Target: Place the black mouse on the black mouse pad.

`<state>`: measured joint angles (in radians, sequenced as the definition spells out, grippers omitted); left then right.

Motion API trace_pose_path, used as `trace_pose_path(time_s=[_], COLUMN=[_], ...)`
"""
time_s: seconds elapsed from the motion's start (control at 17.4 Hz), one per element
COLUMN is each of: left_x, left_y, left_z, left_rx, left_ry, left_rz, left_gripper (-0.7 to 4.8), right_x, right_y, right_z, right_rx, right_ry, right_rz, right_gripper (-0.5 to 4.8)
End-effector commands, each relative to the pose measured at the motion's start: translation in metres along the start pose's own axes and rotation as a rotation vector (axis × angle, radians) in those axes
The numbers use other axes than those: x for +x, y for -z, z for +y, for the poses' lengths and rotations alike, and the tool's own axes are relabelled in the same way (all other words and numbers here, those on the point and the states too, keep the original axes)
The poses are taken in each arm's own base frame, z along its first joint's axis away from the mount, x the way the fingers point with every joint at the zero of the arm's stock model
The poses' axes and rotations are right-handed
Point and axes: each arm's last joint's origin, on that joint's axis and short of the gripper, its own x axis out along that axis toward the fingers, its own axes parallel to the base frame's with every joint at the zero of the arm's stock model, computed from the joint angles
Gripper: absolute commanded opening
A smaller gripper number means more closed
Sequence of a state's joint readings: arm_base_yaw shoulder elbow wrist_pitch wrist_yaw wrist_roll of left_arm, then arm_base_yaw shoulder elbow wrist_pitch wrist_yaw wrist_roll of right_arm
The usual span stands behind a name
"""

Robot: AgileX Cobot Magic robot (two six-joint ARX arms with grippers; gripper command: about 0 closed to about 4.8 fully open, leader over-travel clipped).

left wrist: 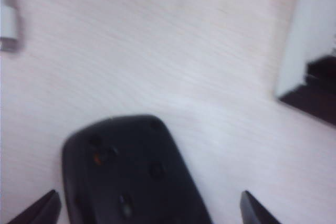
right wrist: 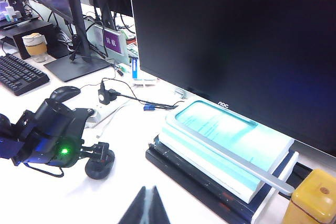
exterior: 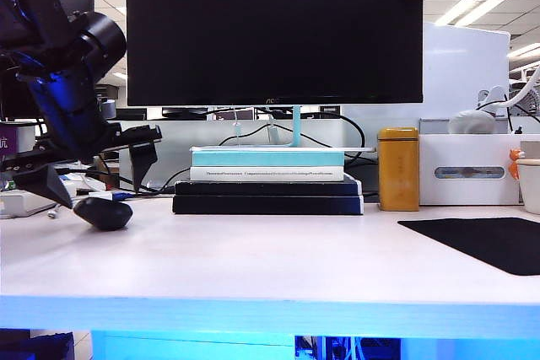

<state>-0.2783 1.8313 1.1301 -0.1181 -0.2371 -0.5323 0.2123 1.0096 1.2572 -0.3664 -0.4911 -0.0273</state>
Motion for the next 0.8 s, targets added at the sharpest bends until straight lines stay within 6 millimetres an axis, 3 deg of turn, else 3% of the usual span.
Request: trace_pose_path(time_s=[0.06, 0.17, 0.57, 0.75, 0.8], left_x=[0.006, 0.017, 0.018, 0.018, 0.018], left_y=[0.001, 0.009, 0.008, 0.007, 0.006], left_z=[-0.001, 0.0, 0.001, -0.002, -0.003], left_rx=[-0.006, 0.003, -0.019, -0.026, -0.029], left_ry=[-0.005, -0.024, -0.041, 0.019, 0.043], left_rz=[-0.017, 0.016, -0.005, 0.008, 0.01], left_gripper=[4.79, 4.79, 4.79, 2.36, 2.36], right_x=[-0.002, -0.002, -0.002, -0.002, -0.002], right_y=[-0.003, -0.003, -0.003, -0.002, -0.002], right_z=[0.001, 0.001, 0.001, 0.001, 0.001], right_rx=[-0.013, -0.013, -0.013, -0.009, -0.009], right_ry=[0.0, -0.003, -0.004, -0.004, -0.004], right_rz=[-0.018, -0.017, -0.018, -0.009, -0.009], right_gripper=[-0.01, -0.02, -0.01, -0.01, -0.01])
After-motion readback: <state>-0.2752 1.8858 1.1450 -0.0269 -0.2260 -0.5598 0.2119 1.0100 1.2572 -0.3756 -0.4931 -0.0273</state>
